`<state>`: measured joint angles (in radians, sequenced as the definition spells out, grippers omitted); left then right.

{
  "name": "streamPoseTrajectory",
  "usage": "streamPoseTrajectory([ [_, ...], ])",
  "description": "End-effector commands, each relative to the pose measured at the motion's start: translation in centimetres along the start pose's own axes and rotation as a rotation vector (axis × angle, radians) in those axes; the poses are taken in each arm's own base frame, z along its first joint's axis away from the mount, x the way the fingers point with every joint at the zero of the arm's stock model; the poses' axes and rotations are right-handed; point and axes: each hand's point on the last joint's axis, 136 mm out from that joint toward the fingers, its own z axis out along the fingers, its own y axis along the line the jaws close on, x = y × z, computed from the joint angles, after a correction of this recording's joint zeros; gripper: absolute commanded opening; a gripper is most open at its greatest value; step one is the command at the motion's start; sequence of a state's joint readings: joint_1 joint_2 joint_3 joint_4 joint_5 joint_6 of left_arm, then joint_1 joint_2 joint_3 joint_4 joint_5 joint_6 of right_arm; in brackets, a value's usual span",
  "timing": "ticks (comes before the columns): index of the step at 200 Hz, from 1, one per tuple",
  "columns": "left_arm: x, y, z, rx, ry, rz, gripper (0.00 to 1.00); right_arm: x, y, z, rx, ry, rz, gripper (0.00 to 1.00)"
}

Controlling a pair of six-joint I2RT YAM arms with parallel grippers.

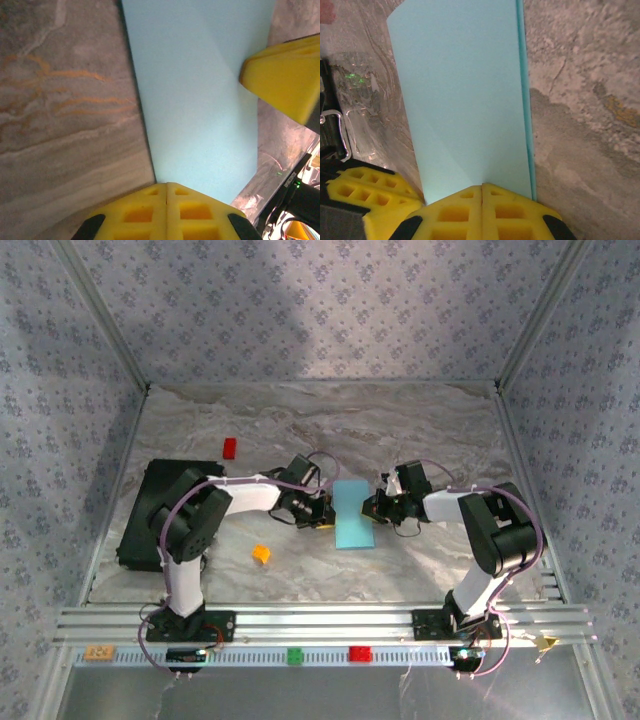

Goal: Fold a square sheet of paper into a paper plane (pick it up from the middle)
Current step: First fold the square sheet of paper in half at the center of the table.

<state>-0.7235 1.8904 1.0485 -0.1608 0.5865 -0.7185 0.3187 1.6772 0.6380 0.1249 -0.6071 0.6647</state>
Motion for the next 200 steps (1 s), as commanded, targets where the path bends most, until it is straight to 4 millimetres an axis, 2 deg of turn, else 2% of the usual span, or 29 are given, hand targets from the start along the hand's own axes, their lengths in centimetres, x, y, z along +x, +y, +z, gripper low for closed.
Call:
streamPoseTrajectory([
  [1,0.4,-2.5,-1.5,0.053,-0.014,0.041,0.05,5.0,-7.9,0.2,0.281,0.11,0.14,0.0],
  [32,0.5,-4.4,-0.8,0.157,0.002,0.025,0.05,5.0,-7.8,0.1,0.282,0.108,0.14,0.0],
  [51,1.4,-4.4,0.3,0.172,0.053,0.02,0.05,5.0,-7.9,0.1,0.284,0.109,0.139,0.0],
  [69,2.6,-3.4,1.4,0.154,0.102,0.008,0.05,5.0,-8.0,0.1,0.285,0.109,0.142,0.0],
  [103,4.7,-0.3,2.5,0.081,0.155,-0.025,0.05,5.1,-8.0,0.1,0.287,0.109,0.142,0.0],
  [129,6.3,1.4,2.3,0.029,0.179,-0.028,0.04,5.0,-8.1,0.1,0.288,0.108,0.144,0.0],
  [144,7.0,1.7,2.1,0.011,0.197,-0.011,0.04,5.0,-8.1,0.1,0.288,0.108,0.142,0.0],
  [177,7.6,0.9,0.9,-0.012,0.211,0.074,0.05,5.0,-8.1,0.1,0.288,0.108,0.144,0.0],
  [200,6.6,-0.5,-0.1,0.003,0.169,0.113,0.05,4.8,-7.7,0.2,0.271,0.107,0.133,0.0],
])
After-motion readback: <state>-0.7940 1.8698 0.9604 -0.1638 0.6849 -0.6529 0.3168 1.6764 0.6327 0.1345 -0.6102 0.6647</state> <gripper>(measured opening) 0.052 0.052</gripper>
